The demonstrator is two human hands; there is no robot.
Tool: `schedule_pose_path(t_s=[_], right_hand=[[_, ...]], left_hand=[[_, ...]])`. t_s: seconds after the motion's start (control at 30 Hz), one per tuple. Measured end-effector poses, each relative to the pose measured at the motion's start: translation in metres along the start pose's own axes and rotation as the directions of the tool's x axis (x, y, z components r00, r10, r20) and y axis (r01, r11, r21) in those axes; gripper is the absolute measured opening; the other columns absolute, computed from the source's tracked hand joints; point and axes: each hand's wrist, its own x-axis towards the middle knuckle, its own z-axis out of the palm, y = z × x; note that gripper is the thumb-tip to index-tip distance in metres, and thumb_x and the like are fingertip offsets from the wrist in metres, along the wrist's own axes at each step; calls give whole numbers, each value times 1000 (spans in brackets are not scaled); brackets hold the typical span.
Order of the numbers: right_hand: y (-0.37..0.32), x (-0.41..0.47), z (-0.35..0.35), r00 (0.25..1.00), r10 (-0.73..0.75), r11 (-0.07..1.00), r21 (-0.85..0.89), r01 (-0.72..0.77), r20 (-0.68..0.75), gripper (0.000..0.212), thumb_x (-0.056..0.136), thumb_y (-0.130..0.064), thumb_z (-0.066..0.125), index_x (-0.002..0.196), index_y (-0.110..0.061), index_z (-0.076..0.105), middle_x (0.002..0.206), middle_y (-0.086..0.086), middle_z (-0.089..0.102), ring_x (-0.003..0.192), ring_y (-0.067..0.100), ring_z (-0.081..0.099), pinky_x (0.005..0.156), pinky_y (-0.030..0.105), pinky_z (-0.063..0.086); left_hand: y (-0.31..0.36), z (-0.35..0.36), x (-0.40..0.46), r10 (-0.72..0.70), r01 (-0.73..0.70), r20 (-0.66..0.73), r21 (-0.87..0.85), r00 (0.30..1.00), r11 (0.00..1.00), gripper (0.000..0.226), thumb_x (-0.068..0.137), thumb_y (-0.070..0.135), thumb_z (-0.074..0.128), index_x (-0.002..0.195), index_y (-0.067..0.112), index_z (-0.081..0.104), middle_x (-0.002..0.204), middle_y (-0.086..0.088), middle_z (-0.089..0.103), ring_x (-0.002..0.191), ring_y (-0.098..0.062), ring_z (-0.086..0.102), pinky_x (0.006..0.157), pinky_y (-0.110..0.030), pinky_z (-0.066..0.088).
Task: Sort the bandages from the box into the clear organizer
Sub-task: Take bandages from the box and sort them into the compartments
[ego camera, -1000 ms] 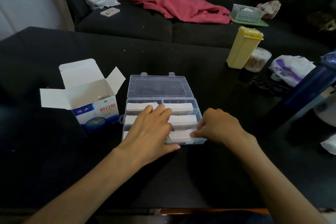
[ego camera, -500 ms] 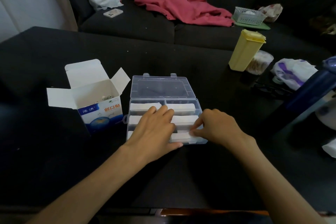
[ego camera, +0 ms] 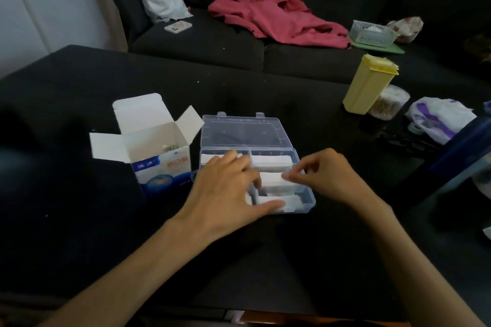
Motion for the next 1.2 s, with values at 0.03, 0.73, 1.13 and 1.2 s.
schedule_pose_path(t_s=[0.03, 0.73, 1.13, 1.2], right_hand=[[-4, -3, -2, 999, -14, 998, 60, 16, -35, 12, 79, -35, 69, 73, -26, 65, 66, -3, 56, 57, 6, 48, 54, 18, 37], [-94, -41, 87, 787, -614, 732, -422, 535, -65, 51, 82, -16, 59, 127, -39, 52, 140, -6, 48, 123, 24, 47, 90, 44, 48], [-168, -20, 90, 854, -520, 790, -392, 472, -19, 30, 95, -17, 49, 123, -21, 62, 120, 1, 64, 104, 18, 62, 86, 26, 48], [-170, -14, 99, 869, -495, 803, -392, 449, -16, 32, 95, -14, 49, 124, -20, 62, 121, 3, 64, 104, 22, 62, 89, 31, 49]], left_hand=[[-3, -9, -5, -30, 24, -117, -51, 993, 998, 54, 77, 76, 36, 90, 32, 64, 90, 17, 50, 85, -1, 40, 70, -19, 30], [-121, -77, -80, -663, 398, 1, -800, 749, 449, 8, 82, 25, 71, 83, 33, 70, 86, 13, 72, 82, -3, 68, 69, -24, 54], [-133, -61, -83, -520, 291, -290, -571, 803, 767, 10, 82, 28, 71, 91, 28, 75, 85, 21, 69, 80, 7, 65, 69, -16, 53], [-137, -58, -82, -569, 331, -211, -635, 794, 698, 8, 82, 29, 71, 88, 27, 76, 84, 18, 71, 80, 8, 65, 72, -18, 54]])
